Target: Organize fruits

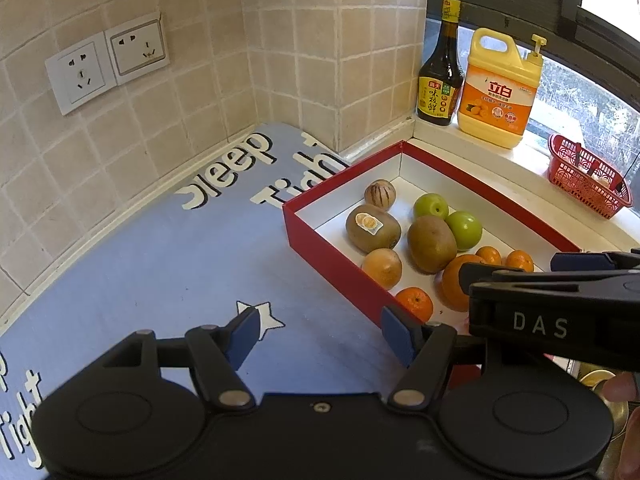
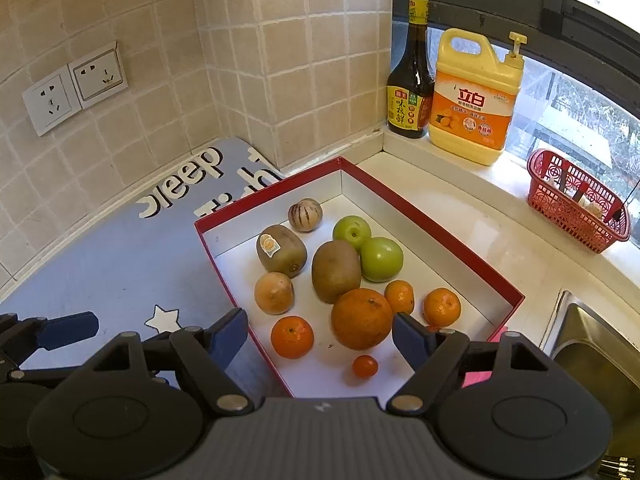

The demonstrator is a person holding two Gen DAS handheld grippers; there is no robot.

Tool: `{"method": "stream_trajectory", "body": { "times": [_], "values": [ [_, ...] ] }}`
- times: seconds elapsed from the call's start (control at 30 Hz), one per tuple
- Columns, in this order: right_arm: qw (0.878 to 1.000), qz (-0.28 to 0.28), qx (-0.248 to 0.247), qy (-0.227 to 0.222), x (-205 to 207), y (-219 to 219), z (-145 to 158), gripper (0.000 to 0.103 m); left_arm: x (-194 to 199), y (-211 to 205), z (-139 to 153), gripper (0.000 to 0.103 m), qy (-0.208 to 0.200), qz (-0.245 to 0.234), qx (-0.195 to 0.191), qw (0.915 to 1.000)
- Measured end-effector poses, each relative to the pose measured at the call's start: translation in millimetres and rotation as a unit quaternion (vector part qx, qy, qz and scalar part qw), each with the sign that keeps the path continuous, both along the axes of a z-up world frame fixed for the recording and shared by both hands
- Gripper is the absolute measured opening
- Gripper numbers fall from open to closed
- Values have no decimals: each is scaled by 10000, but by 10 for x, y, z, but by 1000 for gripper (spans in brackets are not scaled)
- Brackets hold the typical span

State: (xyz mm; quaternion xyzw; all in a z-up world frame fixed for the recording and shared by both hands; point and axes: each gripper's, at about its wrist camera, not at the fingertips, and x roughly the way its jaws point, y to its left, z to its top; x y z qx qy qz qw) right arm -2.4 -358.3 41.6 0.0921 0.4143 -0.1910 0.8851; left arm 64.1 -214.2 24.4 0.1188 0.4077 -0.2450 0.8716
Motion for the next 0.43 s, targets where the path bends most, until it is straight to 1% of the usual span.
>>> {"method": "stream_trajectory", "body": {
  "times": [0.2,0.27,0.37,0.43],
  "values": [
    [10000,-25,3,1,2,-15,-13,81,14,-3,-2,80,14,-16,-4,10000],
    [10000,-50,-1,7,7,-17,-25,82,28,-2,-7,80,12,43,10,10000],
    [9999,-110,16,-49,-3,-30,-21,83,18,13,-7,80,-243,209,92,9994],
    [9999,-102,-29,-50,0,-28,-20,83,52,28,-13,80,-186,244,91,9995]
  ]
}}
